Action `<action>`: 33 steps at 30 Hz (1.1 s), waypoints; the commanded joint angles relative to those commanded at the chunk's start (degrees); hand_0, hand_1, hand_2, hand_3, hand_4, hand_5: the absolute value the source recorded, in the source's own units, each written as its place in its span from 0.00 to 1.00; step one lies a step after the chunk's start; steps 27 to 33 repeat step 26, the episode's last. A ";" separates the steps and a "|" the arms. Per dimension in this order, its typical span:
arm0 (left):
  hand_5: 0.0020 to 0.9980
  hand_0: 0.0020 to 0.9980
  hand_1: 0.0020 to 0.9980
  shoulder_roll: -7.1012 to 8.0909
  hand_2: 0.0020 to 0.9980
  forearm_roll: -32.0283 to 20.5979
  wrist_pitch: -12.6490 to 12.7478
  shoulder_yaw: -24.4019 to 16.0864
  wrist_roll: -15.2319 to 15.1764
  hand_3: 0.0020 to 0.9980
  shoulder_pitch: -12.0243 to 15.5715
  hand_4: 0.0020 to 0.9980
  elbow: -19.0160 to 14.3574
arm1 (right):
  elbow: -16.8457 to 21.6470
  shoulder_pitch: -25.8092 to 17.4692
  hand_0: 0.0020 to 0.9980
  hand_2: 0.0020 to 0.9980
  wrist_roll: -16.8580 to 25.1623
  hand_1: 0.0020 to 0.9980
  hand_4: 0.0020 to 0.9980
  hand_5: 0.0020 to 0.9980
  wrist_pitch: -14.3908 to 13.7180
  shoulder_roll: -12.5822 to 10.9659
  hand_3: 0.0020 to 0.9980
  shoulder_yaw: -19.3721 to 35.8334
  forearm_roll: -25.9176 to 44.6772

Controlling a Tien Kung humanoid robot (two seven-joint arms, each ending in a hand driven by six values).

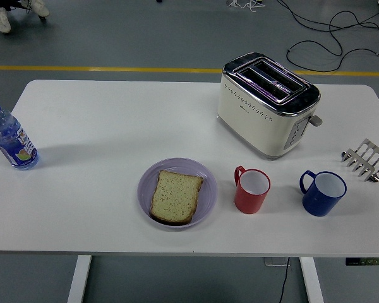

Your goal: Pick up the cup,pour liquid into bread,place the cup on the desk

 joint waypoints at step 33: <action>0.93 0.66 0.70 0.09 0.72 -0.65 -0.06 0.06 -0.31 0.62 0.59 0.37 0.00 | -4.00 0.63 0.68 0.69 -5.20 0.64 0.58 0.10 5.57 1.10 0.63 3.18 14.59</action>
